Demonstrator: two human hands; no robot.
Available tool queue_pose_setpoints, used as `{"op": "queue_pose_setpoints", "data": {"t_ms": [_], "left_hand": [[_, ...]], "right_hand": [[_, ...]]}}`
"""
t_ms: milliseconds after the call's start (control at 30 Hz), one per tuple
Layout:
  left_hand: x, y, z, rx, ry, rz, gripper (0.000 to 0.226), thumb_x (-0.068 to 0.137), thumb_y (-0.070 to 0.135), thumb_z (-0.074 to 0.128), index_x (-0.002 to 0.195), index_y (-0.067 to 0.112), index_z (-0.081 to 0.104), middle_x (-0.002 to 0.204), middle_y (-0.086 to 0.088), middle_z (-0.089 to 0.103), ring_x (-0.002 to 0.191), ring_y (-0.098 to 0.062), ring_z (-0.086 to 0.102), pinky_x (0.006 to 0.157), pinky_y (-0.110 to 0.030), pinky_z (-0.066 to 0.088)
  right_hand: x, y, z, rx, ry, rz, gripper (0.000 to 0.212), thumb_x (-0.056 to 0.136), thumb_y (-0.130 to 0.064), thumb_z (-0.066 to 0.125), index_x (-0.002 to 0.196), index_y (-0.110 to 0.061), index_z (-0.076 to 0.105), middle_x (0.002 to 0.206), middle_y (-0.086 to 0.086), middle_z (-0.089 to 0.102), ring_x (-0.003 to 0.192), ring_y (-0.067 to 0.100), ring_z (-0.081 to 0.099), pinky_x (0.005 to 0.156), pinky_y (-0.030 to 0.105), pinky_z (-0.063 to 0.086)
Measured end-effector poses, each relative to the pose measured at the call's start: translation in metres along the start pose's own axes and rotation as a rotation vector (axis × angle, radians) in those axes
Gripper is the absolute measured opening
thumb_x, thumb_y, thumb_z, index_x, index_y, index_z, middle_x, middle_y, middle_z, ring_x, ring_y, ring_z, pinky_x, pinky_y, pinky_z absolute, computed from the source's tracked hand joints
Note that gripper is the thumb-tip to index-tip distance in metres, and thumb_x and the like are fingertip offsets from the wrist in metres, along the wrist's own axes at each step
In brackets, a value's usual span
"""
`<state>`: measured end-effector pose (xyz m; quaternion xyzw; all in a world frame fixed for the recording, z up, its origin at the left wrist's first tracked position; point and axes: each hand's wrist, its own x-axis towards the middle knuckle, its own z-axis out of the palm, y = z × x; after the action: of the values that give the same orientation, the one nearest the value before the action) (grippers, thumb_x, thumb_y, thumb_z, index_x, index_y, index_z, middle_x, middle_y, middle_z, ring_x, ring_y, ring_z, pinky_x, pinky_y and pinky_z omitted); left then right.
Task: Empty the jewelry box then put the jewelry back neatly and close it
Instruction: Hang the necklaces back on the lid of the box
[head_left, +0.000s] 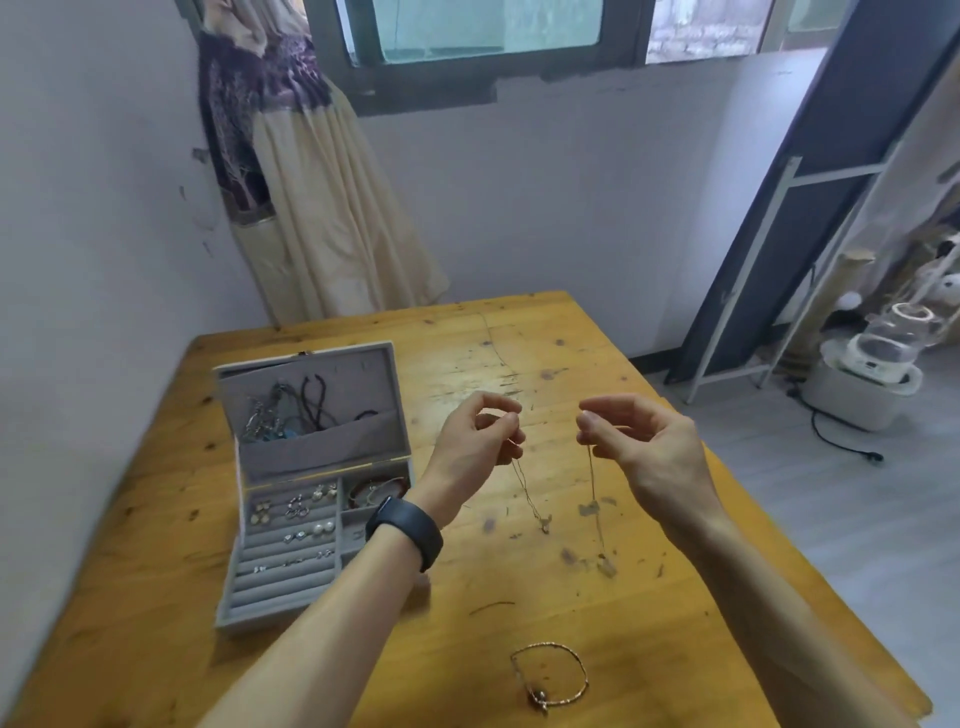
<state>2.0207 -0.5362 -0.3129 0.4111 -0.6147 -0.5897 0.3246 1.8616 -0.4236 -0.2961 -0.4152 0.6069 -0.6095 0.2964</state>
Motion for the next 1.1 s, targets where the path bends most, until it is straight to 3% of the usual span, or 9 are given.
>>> {"op": "queue_pose_setpoints", "data": {"t_ms": [133, 267, 367, 433, 533, 633, 733, 933, 1100], "left_hand": [[-0.006, 0.017, -0.013, -0.033, -0.064, 0.010, 0.023, 0.098, 0.008, 0.053, 0.096, 0.016, 0.074, 0.074, 0.000, 0.058, 0.064, -0.015, 0.055, 0.066, -0.028, 0.051], [-0.009, 0.027, -0.033, -0.038, -0.083, 0.011, 0.030, 0.097, 0.009, 0.051, 0.100, 0.021, 0.078, 0.074, -0.002, 0.050, 0.060, -0.014, 0.045, 0.059, -0.023, 0.044], [-0.013, 0.034, -0.053, 0.063, -0.100, 0.012, 0.031, 0.095, 0.010, 0.053, 0.105, 0.026, 0.078, 0.067, 0.008, 0.049, 0.055, -0.008, 0.041, 0.055, -0.019, 0.038], [-0.017, 0.034, -0.068, 0.198, -0.131, 0.029, 0.022, 0.095, 0.018, 0.061, 0.106, 0.029, 0.077, 0.079, 0.016, 0.065, 0.057, 0.002, 0.053, 0.061, -0.016, 0.042], [-0.026, 0.028, -0.091, 0.418, -0.138, 0.062, 0.016, 0.092, 0.041, 0.067, 0.099, 0.031, 0.078, 0.093, 0.017, 0.074, 0.084, 0.006, 0.065, 0.083, -0.021, 0.050], [-0.037, 0.023, -0.116, 0.488, -0.096, 0.025, 0.023, 0.089, 0.049, 0.068, 0.096, 0.030, 0.079, 0.087, 0.017, 0.074, 0.080, 0.006, 0.065, 0.077, -0.021, 0.051], [-0.044, 0.021, -0.142, 0.542, -0.084, -0.001, 0.026, 0.087, 0.051, 0.070, 0.100, 0.029, 0.078, 0.090, 0.016, 0.075, 0.086, 0.002, 0.068, 0.082, -0.024, 0.056], [-0.039, 0.027, -0.180, 0.635, 0.142, 0.081, 0.013, 0.085, 0.043, 0.075, 0.092, 0.032, 0.080, 0.084, 0.018, 0.073, 0.082, 0.007, 0.065, 0.074, -0.017, 0.050], [-0.014, 0.019, -0.187, 0.694, 0.337, 0.124, 0.010, 0.081, 0.047, 0.077, 0.087, 0.039, 0.080, 0.084, 0.016, 0.068, 0.085, -0.003, 0.061, 0.076, -0.027, 0.051]], "right_hand": [[0.007, -0.023, 0.024, 0.037, -0.035, -0.054, 0.017, 0.088, -0.019, 0.074, 0.105, -0.014, 0.074, 0.089, 0.000, 0.076, 0.083, 0.015, 0.073, 0.073, 0.024, 0.059], [0.020, -0.049, 0.053, 0.121, -0.055, -0.104, 0.015, 0.089, -0.015, 0.073, 0.104, -0.010, 0.074, 0.089, 0.006, 0.075, 0.083, 0.020, 0.074, 0.074, 0.028, 0.060], [0.032, -0.066, 0.076, 0.177, -0.073, -0.118, 0.015, 0.090, -0.013, 0.072, 0.105, -0.008, 0.073, 0.091, 0.008, 0.075, 0.083, 0.021, 0.073, 0.074, 0.027, 0.060], [0.038, -0.076, 0.091, 0.204, -0.084, -0.124, 0.016, 0.091, -0.013, 0.070, 0.106, -0.008, 0.072, 0.090, 0.007, 0.075, 0.084, 0.020, 0.073, 0.073, 0.025, 0.059], [0.046, -0.086, 0.110, 0.245, -0.094, -0.123, 0.015, 0.091, -0.012, 0.070, 0.106, -0.008, 0.073, 0.089, 0.008, 0.075, 0.083, 0.018, 0.073, 0.074, 0.025, 0.060], [0.051, -0.087, 0.127, 0.266, -0.073, -0.114, 0.012, 0.091, -0.010, 0.070, 0.102, -0.010, 0.073, 0.089, 0.008, 0.075, 0.082, 0.018, 0.073, 0.076, 0.026, 0.060], [0.054, -0.080, 0.142, 0.269, -0.016, -0.107, 0.009, 0.091, -0.011, 0.070, 0.097, -0.017, 0.073, 0.087, 0.003, 0.075, 0.083, 0.018, 0.073, 0.074, 0.024, 0.059], [0.064, -0.064, 0.168, 0.228, 0.116, -0.114, 0.011, 0.091, -0.015, 0.071, 0.093, -0.025, 0.071, 0.084, -0.003, 0.074, 0.081, 0.013, 0.072, 0.073, 0.024, 0.059], [0.076, -0.058, 0.186, 0.203, 0.142, -0.113, 0.008, 0.091, -0.019, 0.073, 0.094, -0.026, 0.071, 0.083, -0.005, 0.074, 0.078, 0.009, 0.071, 0.077, 0.033, 0.062]]}}
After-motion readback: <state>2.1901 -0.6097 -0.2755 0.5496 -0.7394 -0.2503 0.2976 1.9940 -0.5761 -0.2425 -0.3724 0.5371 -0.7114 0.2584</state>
